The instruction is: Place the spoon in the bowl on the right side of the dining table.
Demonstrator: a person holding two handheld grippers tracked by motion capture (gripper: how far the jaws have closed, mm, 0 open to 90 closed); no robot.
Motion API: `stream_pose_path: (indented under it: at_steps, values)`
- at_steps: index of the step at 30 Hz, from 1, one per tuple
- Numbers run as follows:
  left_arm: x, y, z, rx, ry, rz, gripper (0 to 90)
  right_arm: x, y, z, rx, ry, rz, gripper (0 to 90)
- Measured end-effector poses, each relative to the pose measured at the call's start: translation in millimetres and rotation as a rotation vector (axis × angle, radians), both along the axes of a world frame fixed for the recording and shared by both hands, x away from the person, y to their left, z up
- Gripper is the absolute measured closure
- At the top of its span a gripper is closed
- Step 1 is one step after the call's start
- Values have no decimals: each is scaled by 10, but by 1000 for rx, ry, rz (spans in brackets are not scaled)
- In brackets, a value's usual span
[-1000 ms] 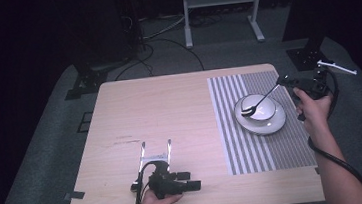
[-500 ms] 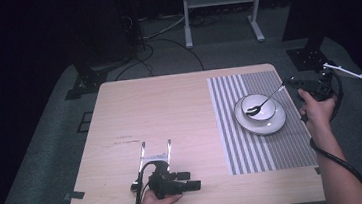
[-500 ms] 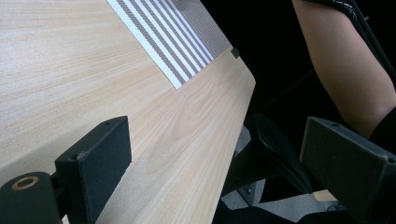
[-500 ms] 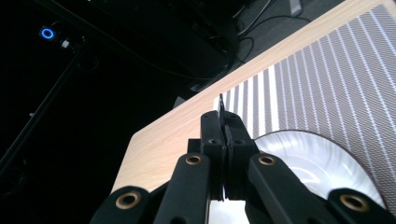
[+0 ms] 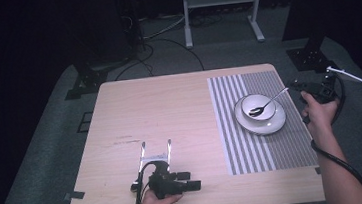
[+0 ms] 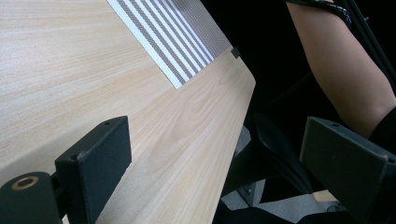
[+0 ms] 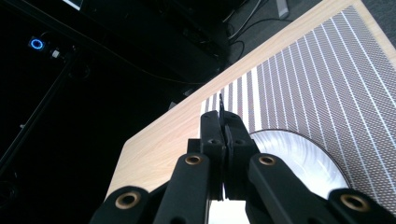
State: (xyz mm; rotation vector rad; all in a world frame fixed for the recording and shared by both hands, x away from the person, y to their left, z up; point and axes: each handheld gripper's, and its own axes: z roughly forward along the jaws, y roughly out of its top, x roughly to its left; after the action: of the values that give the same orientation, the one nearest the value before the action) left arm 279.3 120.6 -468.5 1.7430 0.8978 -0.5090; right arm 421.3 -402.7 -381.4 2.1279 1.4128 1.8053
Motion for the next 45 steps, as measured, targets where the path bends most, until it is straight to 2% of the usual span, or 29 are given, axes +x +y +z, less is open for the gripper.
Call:
stream_pose_path:
  at_steps: [8, 12, 15, 17, 24, 34, 45]
  values:
    - [0, 0, 4, 2, -1, -1, 75, -9, -30, -55, -6, 5, -23, 884]
    - [-2, -2, 4, 2, -1, -2, 74, -8, -22, -115, -32, 14, -55, 878]
    - [0, -3, -1, -1, 2, 2, 75, -2, -15, -139, -43, 20, -54, 868]
    - [-1, -5, -4, 0, 2, 0, 74, 14, -7, -211, -46, 33, -47, 851]
    - [0, -6, -6, 0, 3, -1, 75, 15, -27, -339, -16, 50, -50, 857]
    - [1, -9, -13, 3, 4, 2, 74, -10, -50, -372, -7, 45, -40, 853]
    - [12, -11, -19, 6, 3, 3, 74, -90, -76, -431, 7, 33, -27, 779]
